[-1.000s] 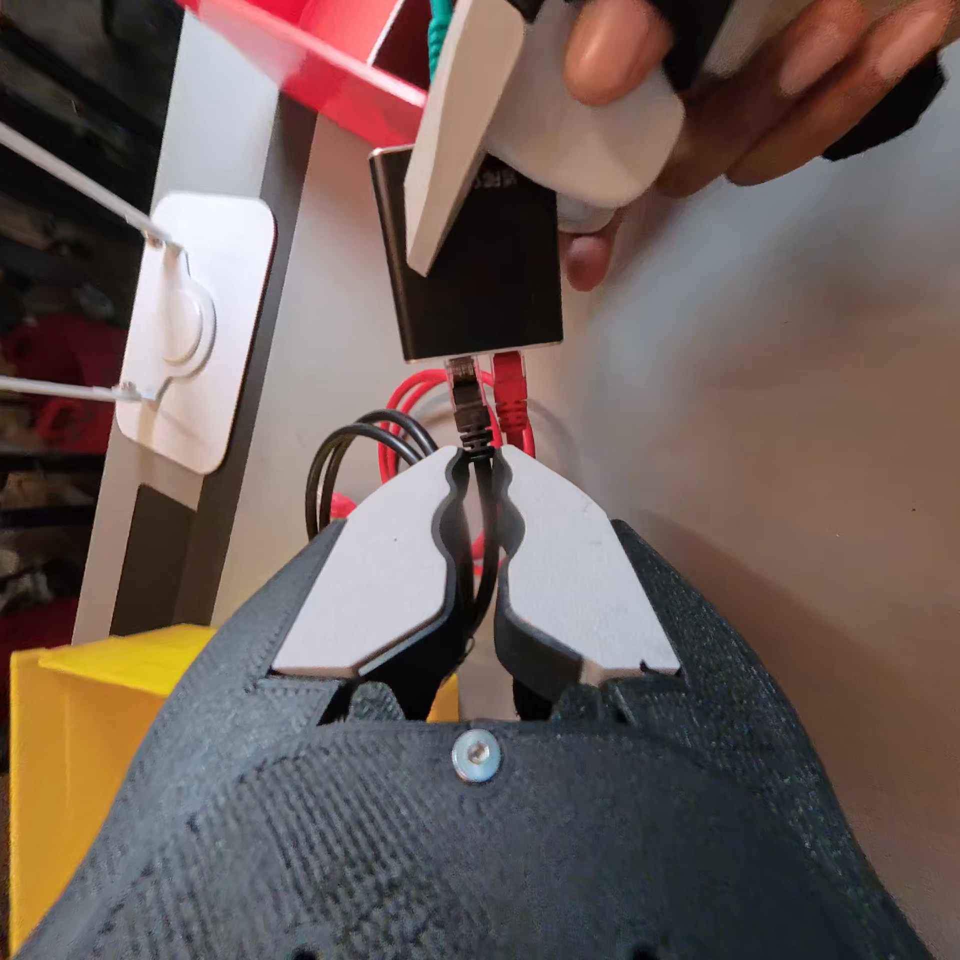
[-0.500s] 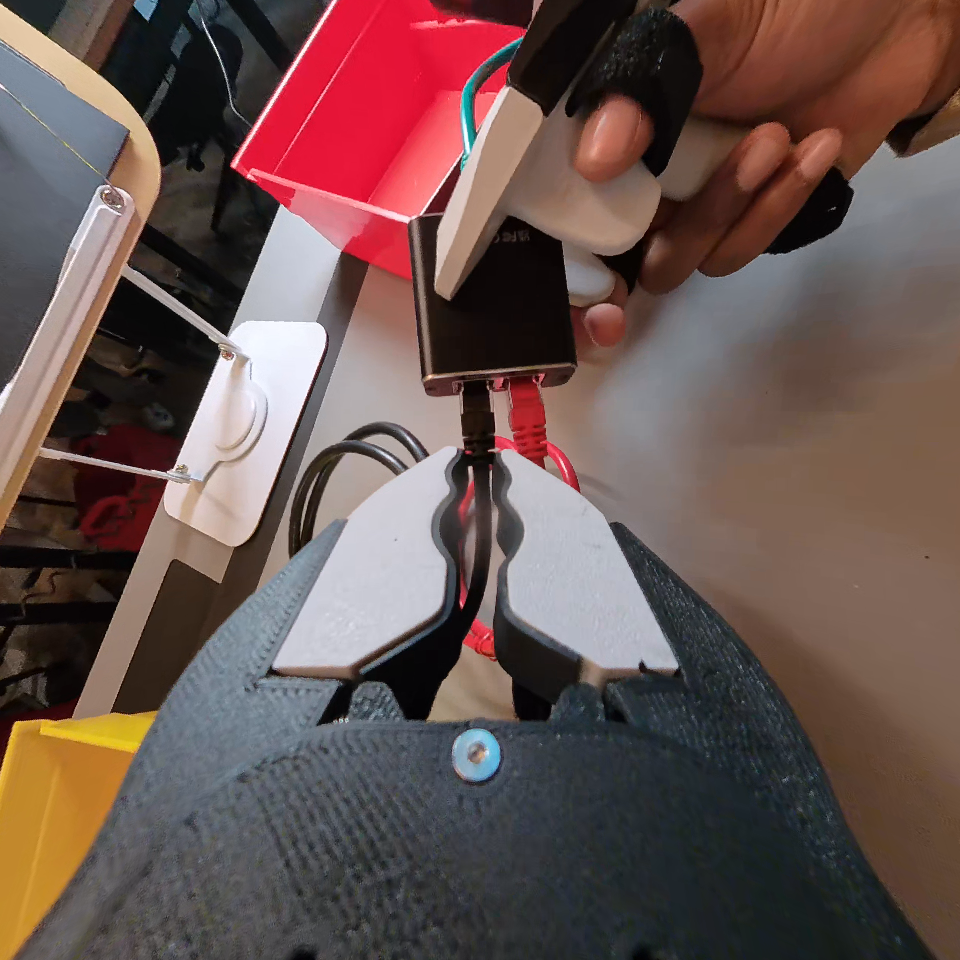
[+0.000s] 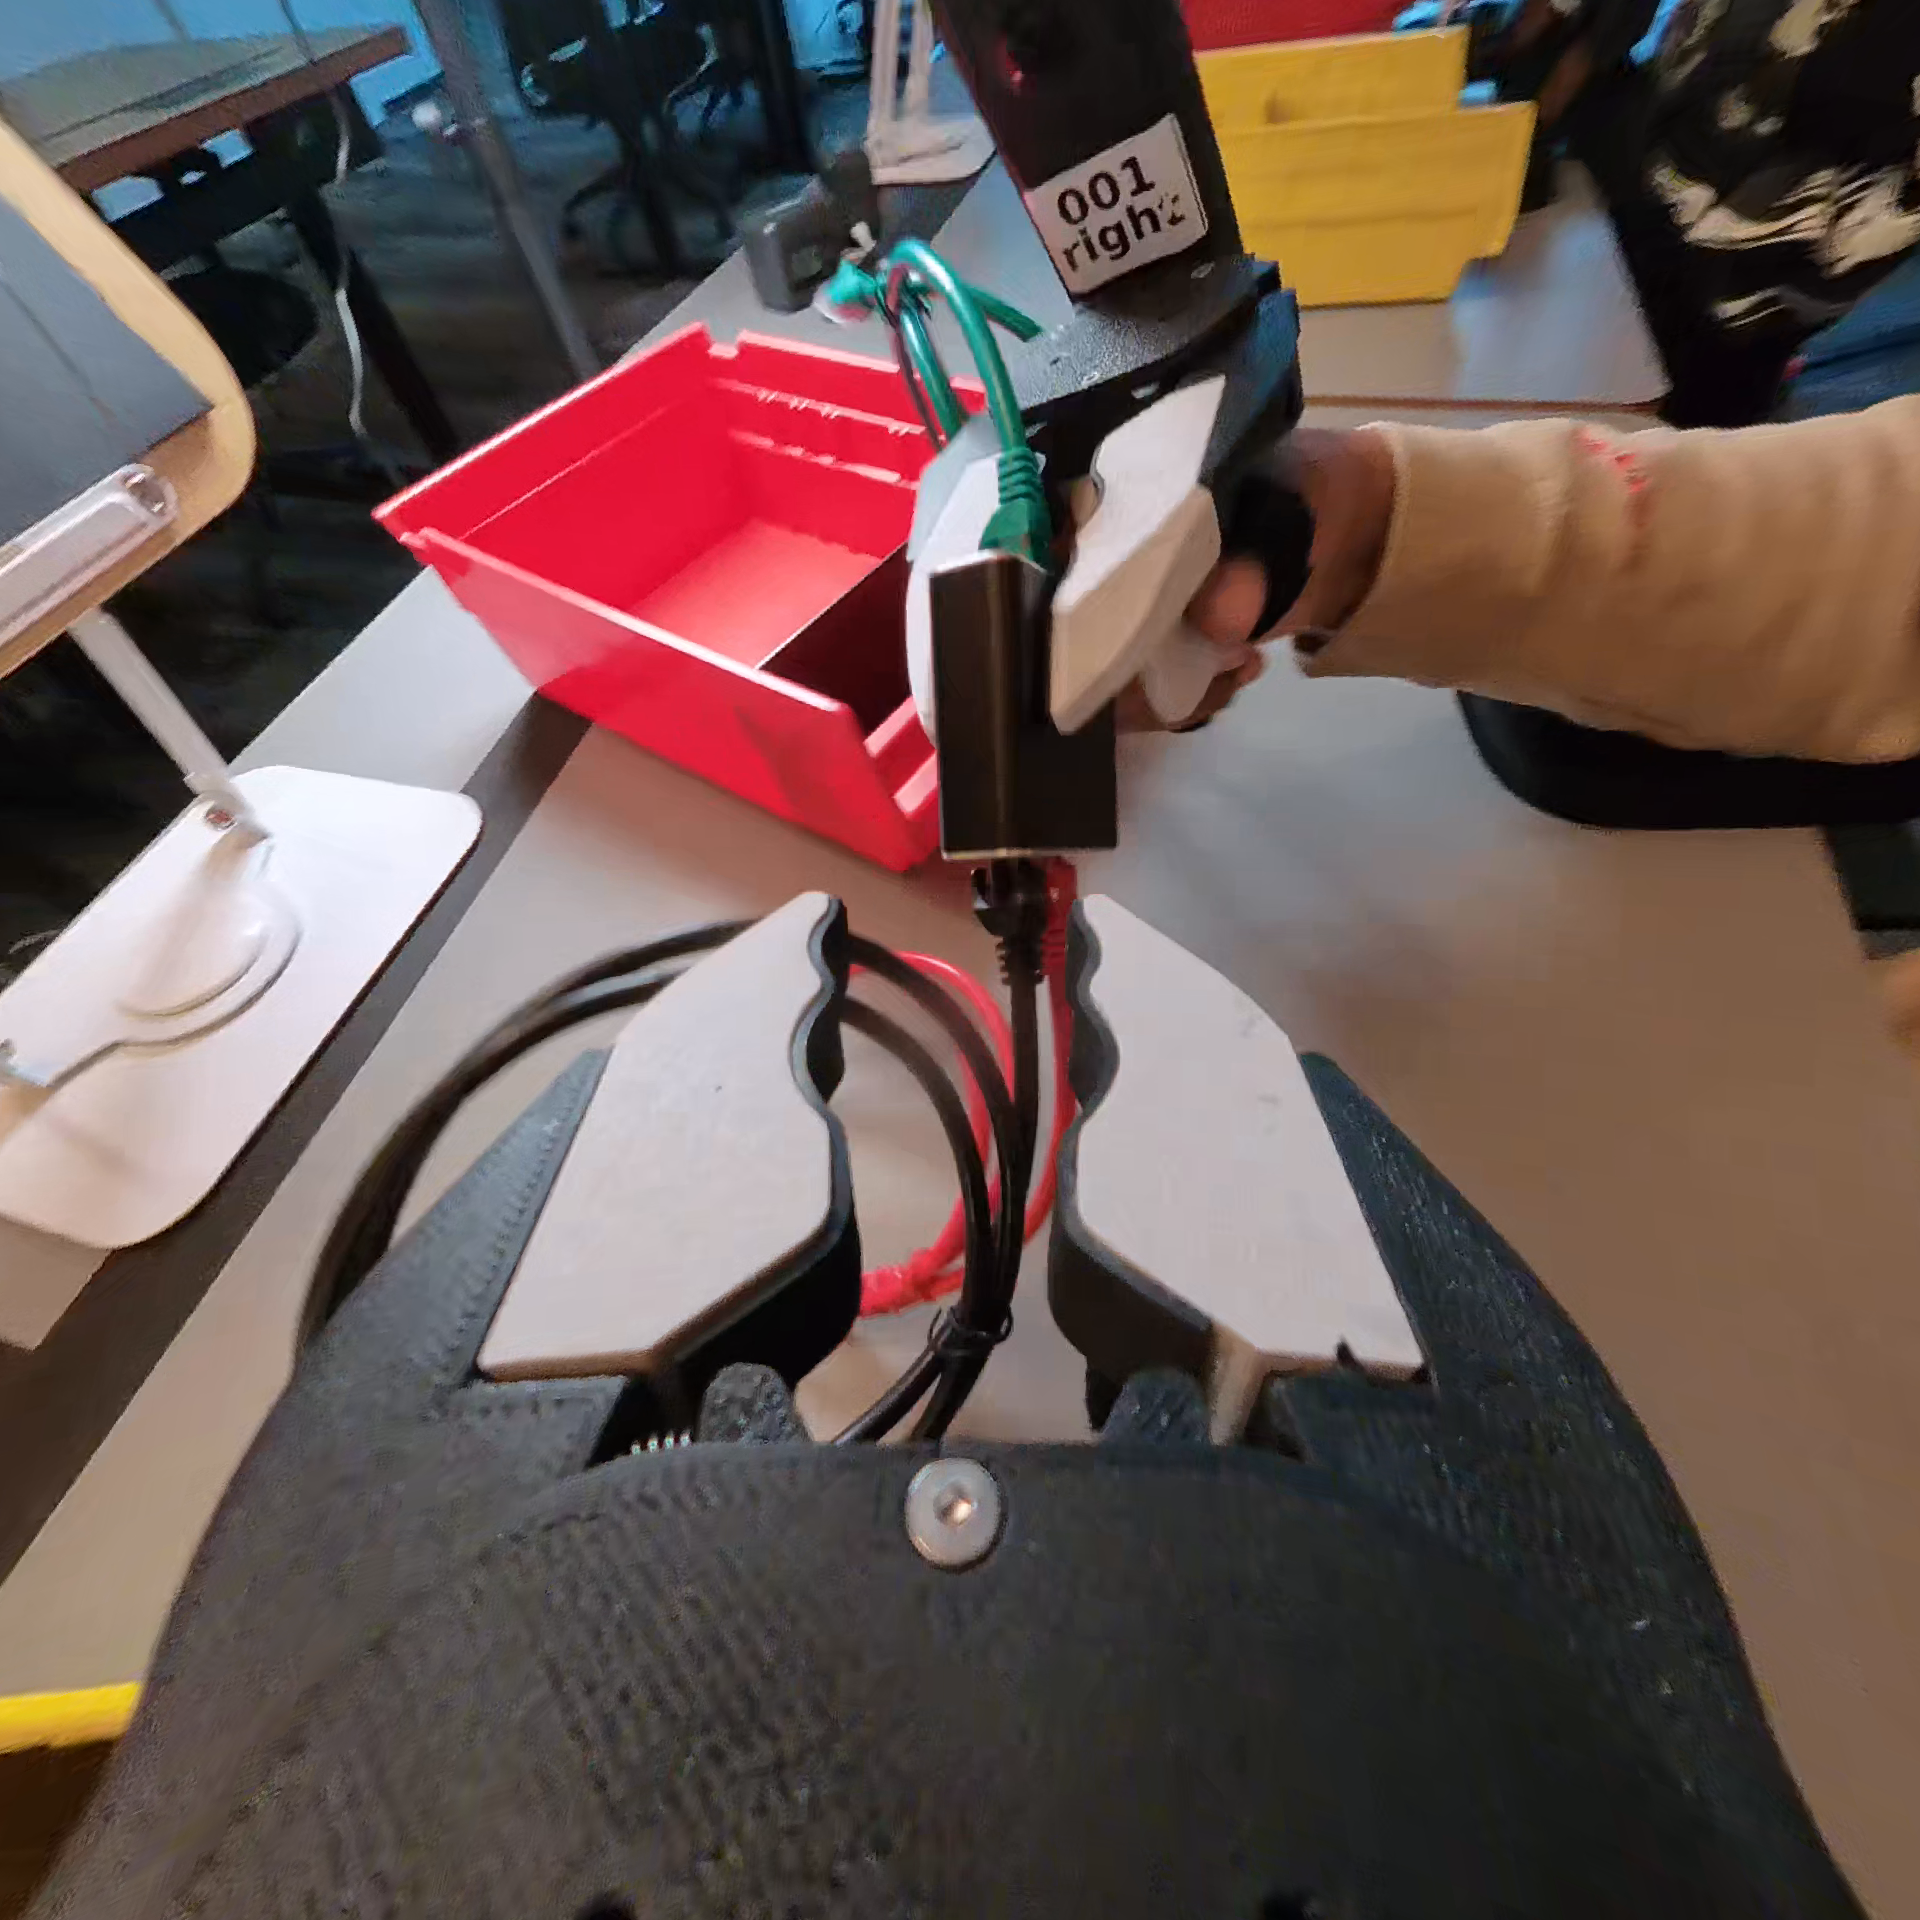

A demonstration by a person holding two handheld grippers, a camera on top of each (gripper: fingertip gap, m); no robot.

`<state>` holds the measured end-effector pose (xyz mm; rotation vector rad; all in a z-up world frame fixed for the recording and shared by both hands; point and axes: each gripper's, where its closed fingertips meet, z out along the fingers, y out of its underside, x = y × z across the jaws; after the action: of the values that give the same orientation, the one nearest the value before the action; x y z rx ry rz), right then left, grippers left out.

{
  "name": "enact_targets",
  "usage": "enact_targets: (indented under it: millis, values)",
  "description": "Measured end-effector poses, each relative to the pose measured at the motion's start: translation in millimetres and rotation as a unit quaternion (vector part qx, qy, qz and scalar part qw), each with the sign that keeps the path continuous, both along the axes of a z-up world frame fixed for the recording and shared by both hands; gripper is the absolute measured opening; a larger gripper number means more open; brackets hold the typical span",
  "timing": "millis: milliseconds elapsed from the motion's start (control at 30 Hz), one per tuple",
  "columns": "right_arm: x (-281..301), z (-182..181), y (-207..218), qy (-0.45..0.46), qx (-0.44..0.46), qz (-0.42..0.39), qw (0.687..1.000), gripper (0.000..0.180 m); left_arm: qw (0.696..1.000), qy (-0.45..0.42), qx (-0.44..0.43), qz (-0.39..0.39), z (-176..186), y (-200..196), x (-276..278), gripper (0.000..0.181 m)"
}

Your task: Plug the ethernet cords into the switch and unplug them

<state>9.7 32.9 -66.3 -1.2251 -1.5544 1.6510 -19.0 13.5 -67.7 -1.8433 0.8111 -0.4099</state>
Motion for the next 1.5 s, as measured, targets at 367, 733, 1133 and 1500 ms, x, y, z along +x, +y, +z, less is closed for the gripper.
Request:
enact_targets:
  millis: [367,733,1133,1500]
  values:
    - [11,1,-55,0.076,0.523,0.016,0.849,0.024,0.992,0.081,-0.006,-0.094,-1,-37,31,0.042]
    - [-6,-12,-118,0.142,0.657,0.054,0.738,0.024,0.975,0.128,-0.085,-0.159,1,-98,13,0.060]
    - [17,18,-154,0.153,0.578,0.104,0.795,0.028,0.935,0.080,-0.128,-0.320,-26,-119,68,0.067]
    - [-13,9,-33,-0.024,0.246,-0.054,0.967,0.061,0.998,0.048,-0.017,0.034,2,-5,1,0.066]
